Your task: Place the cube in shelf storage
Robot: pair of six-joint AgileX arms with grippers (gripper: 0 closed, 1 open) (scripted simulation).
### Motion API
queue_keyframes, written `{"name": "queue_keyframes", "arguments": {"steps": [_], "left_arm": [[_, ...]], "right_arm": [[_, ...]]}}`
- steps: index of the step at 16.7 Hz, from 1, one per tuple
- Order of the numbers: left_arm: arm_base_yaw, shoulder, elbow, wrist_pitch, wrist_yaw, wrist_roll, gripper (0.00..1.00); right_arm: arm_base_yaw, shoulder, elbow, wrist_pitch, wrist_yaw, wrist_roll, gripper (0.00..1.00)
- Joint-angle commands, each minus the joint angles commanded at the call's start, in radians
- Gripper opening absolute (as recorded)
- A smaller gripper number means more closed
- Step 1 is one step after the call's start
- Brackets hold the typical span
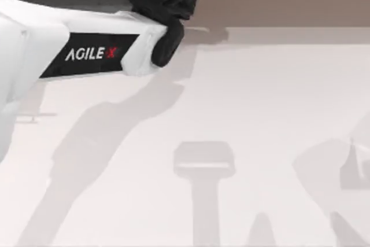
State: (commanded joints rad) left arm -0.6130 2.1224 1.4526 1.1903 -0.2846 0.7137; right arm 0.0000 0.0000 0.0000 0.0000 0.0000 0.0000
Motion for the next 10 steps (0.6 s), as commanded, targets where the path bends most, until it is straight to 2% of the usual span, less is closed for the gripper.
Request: {"name": "queue_keyframes", "arguments": {"steps": [4,10], "left_arm": [[0.202,-0.191,-0.209,0.113,0.185,0.256,1.0],[0.648,-0.33,-0.516,0.245,0.466,0.583,1.0]], "right_arm": [[0.0,0.0,0.0,0.0,0.0,0.0,1.0],[0.0,0.0,0.0,0.0,0.0,0.0,1.0]]}}
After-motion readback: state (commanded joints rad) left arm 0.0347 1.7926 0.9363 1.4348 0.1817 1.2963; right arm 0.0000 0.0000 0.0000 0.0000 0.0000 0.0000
